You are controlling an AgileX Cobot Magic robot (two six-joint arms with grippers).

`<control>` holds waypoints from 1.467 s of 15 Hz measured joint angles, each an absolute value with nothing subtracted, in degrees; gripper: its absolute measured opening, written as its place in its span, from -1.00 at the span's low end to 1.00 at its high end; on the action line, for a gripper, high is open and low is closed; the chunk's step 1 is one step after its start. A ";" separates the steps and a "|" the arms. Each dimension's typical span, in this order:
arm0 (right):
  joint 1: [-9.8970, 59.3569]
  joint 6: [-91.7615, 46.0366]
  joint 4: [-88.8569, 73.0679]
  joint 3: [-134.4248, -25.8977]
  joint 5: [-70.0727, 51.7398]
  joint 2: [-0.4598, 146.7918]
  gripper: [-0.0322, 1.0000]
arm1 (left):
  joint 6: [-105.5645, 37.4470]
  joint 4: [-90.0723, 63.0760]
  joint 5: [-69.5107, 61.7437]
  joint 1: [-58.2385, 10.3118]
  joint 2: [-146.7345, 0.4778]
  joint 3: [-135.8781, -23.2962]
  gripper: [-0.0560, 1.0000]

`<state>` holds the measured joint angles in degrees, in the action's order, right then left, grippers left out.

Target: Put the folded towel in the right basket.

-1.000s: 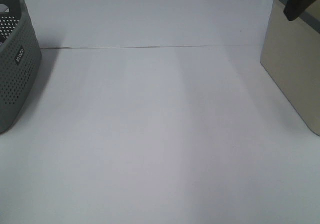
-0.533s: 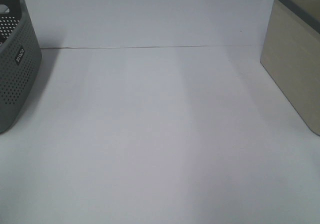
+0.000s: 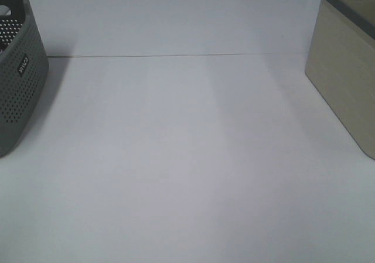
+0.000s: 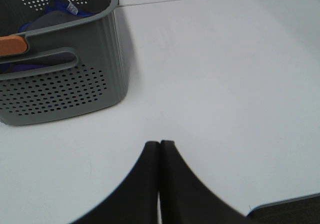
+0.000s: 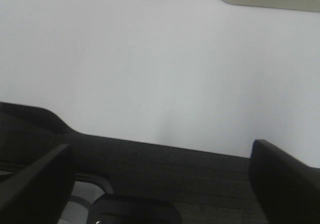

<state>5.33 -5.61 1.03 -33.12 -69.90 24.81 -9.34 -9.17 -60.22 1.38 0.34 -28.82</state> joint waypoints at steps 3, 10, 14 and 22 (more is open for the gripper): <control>5.33 -5.50 3.27 -28.53 -69.96 10.49 0.81 | -9.34 -9.17 -60.22 1.38 0.34 -28.82 -0.89; 5.33 -5.56 1.26 -26.47 -64.40 -0.23 0.81 | -9.34 -9.17 -60.22 1.38 0.34 -28.82 -0.89; 5.33 -5.67 0.97 -26.13 -63.60 -0.23 0.81 | -9.34 -9.17 -60.22 1.38 0.34 -28.82 -0.89; 5.33 -5.67 0.69 -26.13 -63.60 -0.23 0.81 | -9.34 -9.17 -60.22 1.38 0.34 -28.82 -0.89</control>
<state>5.33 -5.67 0.69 -26.13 -63.60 -0.23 -9.34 -9.17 -60.22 1.38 0.34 -28.82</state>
